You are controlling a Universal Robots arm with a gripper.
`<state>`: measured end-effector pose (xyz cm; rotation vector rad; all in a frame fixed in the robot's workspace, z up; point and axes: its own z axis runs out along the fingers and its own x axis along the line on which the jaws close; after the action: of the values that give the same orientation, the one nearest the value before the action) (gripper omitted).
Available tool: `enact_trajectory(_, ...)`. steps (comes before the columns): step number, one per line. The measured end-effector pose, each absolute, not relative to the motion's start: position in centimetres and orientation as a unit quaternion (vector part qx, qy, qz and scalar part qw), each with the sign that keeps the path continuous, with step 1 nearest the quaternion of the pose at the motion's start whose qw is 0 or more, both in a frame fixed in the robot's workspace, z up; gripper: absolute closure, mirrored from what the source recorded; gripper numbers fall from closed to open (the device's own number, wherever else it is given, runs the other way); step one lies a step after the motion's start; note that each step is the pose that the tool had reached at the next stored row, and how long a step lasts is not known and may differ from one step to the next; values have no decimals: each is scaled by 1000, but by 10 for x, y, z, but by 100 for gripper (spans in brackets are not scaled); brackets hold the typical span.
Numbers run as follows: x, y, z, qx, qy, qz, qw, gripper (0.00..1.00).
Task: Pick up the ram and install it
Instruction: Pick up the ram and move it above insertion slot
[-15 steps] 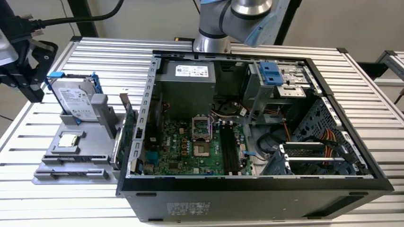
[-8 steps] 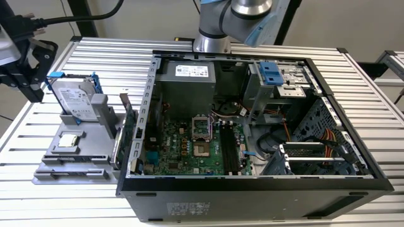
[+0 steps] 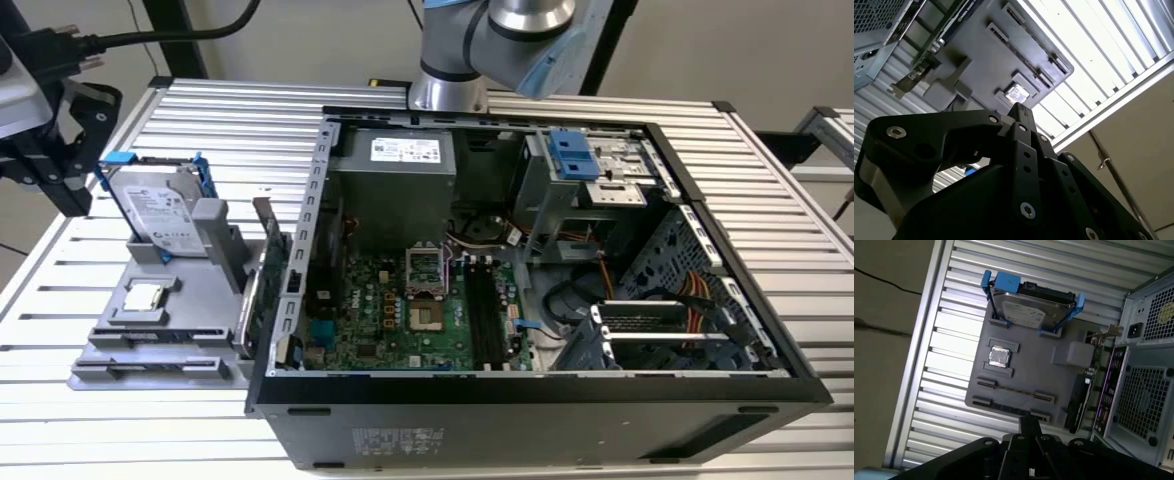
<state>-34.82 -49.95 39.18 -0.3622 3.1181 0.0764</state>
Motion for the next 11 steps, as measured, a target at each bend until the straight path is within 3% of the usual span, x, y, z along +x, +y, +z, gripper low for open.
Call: enact_trajectory(11,-348,-499,392,-150,988,24,0,100)
